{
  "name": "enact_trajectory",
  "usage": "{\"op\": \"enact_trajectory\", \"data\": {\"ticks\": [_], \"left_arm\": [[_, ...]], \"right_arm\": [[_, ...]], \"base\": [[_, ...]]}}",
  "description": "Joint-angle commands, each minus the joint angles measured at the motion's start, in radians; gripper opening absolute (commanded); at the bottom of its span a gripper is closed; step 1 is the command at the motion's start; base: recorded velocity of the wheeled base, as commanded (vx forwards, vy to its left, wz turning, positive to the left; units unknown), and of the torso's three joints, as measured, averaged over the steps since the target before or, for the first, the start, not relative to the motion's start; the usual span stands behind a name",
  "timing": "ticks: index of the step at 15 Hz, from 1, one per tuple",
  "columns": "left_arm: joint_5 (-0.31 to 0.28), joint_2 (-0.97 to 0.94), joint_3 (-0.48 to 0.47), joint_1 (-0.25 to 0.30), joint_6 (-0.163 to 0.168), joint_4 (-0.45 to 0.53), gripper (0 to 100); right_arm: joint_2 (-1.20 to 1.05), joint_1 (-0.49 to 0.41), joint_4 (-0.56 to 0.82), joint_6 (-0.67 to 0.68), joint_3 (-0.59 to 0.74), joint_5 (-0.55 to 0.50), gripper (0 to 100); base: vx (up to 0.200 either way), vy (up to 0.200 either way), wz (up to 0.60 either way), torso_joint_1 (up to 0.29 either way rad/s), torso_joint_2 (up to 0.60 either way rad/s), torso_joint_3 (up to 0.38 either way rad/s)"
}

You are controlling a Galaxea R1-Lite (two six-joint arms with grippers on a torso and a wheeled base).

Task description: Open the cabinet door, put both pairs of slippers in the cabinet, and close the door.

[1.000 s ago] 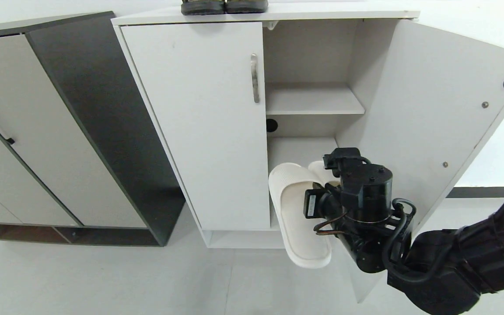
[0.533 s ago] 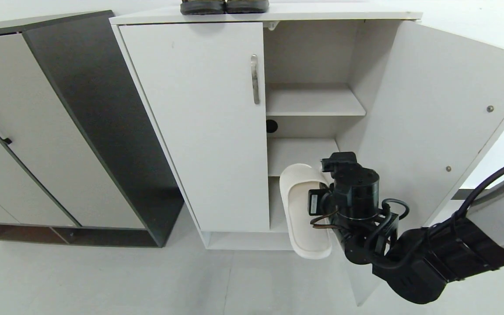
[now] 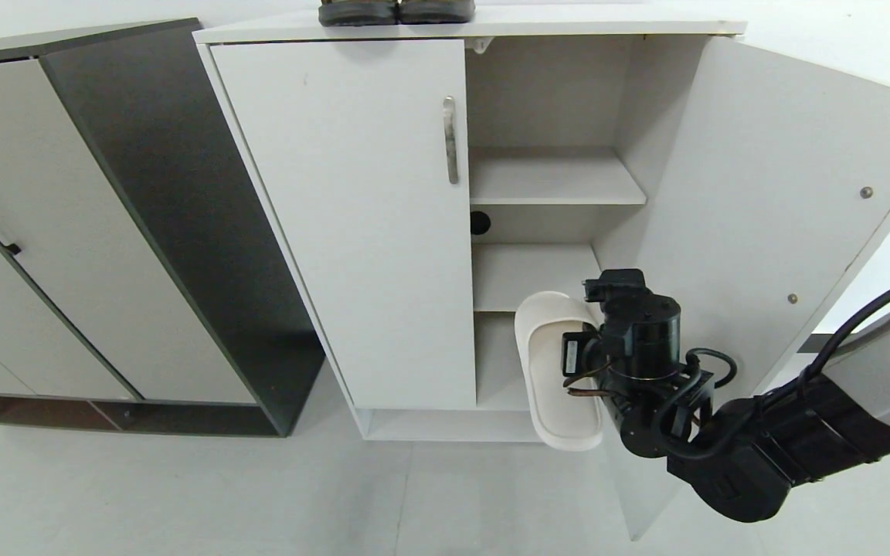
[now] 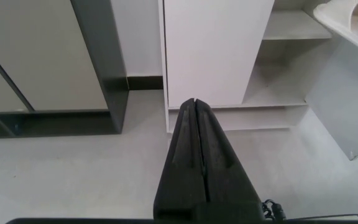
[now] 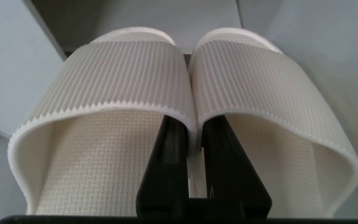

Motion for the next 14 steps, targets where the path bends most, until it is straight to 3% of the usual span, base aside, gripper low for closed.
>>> {"op": "enact_trajectory", "data": {"ticks": [1,14], "left_arm": [[0.000,0.003,0.000,0.000,-0.001,0.000,0],[0.001,0.003,0.000,0.000,0.001,0.000,0]], "right_arm": [[-0.002,-0.008,0.000,0.000,0.005,0.000,0],[0.010,-0.046,-0.002,0.005,0.050,-0.002,0]], "base": [[0.000,0.000,0.00,0.000,0.00,0.000],[0.000,0.000,0.00,0.000,0.00,0.000]]}}
